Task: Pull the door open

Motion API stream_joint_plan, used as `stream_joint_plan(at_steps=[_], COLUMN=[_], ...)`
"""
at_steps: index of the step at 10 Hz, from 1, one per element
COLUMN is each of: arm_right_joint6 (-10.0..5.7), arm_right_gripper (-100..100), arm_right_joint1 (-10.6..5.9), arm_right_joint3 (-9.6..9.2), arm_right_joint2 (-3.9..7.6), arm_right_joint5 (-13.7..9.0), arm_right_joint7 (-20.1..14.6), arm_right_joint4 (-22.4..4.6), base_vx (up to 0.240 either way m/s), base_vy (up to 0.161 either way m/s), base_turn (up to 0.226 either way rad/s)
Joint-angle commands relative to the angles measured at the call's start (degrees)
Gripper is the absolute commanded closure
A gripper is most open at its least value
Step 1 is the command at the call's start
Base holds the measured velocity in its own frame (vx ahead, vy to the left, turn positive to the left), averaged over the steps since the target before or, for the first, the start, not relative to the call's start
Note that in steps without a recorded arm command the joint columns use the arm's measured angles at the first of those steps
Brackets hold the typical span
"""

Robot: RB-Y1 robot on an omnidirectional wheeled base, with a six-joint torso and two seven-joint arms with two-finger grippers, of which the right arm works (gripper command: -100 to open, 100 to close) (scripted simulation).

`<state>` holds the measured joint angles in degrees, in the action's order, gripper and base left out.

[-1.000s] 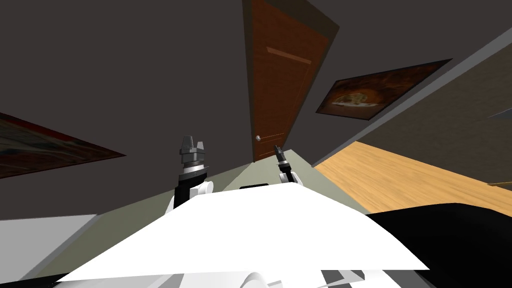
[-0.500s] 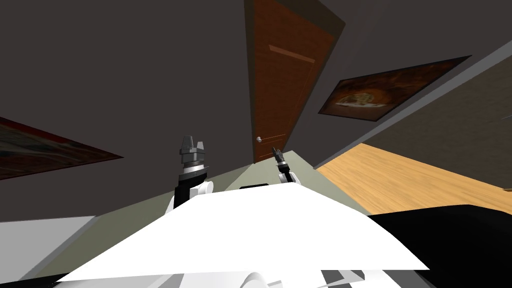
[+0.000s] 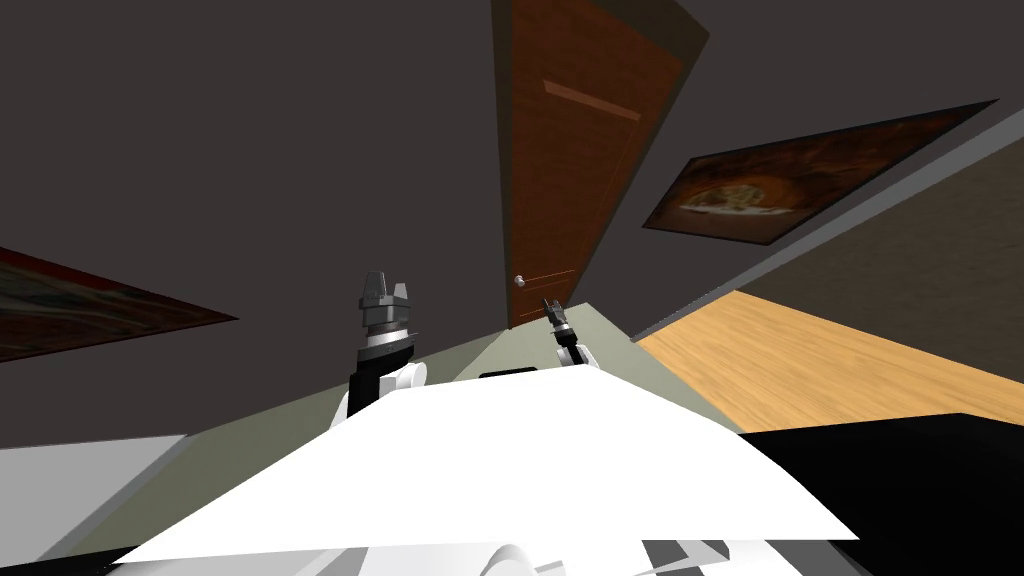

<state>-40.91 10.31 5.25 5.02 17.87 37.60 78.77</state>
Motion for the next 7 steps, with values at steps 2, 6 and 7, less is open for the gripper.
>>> stream_joint_plan(at_steps=[2,6,7], arm_right_joint6=[-0.89,-2.27,-2.6], arm_right_gripper=[-100,-100,-100], arm_right_joint1=[-1.64,-4.41,-5.08], arm_right_joint3=[0.66,1.82,2.1], arm_right_joint2=[-0.18,-0.46,-0.55], arm_right_joint5=[1.3,3.5,4.1], arm_right_joint7=[3.5,9.5,11.0], arm_right_joint4=[-4.3,-11.5,-13.2], base_vx=[0.068,0.095,0.111], base_vy=[0.003,-0.002,-0.004], base_turn=[0.017,0.023,0.025])
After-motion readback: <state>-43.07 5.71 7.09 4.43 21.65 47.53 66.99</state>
